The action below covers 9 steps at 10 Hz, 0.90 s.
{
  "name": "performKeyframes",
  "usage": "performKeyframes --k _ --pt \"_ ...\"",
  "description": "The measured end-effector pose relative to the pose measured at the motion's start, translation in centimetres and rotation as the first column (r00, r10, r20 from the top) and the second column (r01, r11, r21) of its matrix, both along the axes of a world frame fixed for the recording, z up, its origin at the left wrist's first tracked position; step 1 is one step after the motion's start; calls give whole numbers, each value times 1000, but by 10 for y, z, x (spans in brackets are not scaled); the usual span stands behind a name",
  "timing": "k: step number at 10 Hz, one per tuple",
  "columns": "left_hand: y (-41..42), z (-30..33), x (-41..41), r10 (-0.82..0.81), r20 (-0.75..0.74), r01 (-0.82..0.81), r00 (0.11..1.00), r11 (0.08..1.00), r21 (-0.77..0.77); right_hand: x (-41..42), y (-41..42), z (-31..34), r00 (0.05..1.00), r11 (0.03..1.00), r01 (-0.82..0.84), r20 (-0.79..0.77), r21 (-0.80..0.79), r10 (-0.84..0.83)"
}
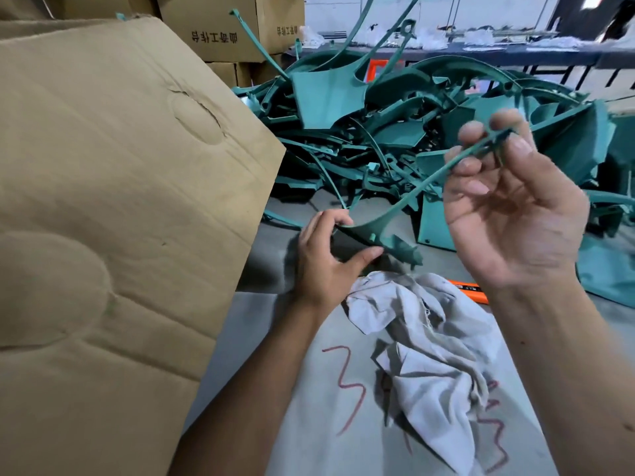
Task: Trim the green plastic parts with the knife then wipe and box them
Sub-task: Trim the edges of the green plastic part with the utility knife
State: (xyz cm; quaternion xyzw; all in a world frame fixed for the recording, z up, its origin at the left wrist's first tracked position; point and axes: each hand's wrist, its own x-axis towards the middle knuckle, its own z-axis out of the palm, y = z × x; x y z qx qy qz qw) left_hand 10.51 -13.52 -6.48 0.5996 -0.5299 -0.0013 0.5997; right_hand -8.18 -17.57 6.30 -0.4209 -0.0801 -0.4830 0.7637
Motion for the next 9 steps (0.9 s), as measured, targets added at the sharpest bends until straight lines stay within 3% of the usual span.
performKeyframes --k 1,2,3,4,5,6,7,8,9 --pt "1 2 7 228 27 -227 973 974 -20 -1 -18 -20 970 986 133 -190 -101 -150" --pt "3 5 14 195 -168 -221 966 963 -154 -10 -43 -54 202 601 263 -566 -755 -799" --pt "3 10 20 27 -315 -99 949 972 -212 -27 -53 -87 -286 497 -326 -417 -805 -863" --pt "1 10 21 -6 -338 -56 941 983 -174 -39 -55 -98 -236 542 -353 -488 -763 -840" --pt "-1 7 20 21 -396 -87 918 985 -149 -44 -61 -109 -328 528 -347 -427 -775 -843" --pt "0 11 22 -8 -512 -76 859 987 -143 -45 -59 -120 -289 390 -46 -361 -920 -887" --pt "0 14 21 -17 -520 -62 854 989 -133 -40 -48 -113 -82 237 273 -268 -932 -960" --pt "0 15 16 50 -450 -108 892 989 -104 -33 -33 -107 157 267 357 -225 -895 -962" --pt "-1 14 15 56 -398 -100 916 991 -91 -24 -17 -104 371 396 323 -269 -859 -889"
